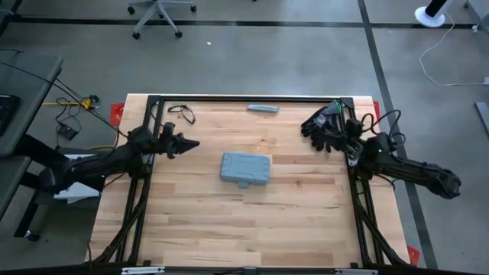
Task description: Prefit tool cases
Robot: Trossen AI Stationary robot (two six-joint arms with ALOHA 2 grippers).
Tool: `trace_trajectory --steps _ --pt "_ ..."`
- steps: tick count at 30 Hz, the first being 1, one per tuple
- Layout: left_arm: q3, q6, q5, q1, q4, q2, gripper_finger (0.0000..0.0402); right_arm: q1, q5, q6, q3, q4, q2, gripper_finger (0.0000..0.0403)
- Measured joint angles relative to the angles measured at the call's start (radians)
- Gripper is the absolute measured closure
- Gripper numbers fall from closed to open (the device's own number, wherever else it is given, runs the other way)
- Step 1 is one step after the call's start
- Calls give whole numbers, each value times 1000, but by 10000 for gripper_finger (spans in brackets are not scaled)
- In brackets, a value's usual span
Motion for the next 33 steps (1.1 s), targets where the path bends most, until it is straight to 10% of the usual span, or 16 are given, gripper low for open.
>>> trace_trajectory --steps 18,33 --pt "0 -52 -591 -82 -322 -365 378 168 392 -229 0 -417 -226 403" --pt "0 -43 -601 -82 -334 -367 378 168 392 -316 0 -599 -226 403"
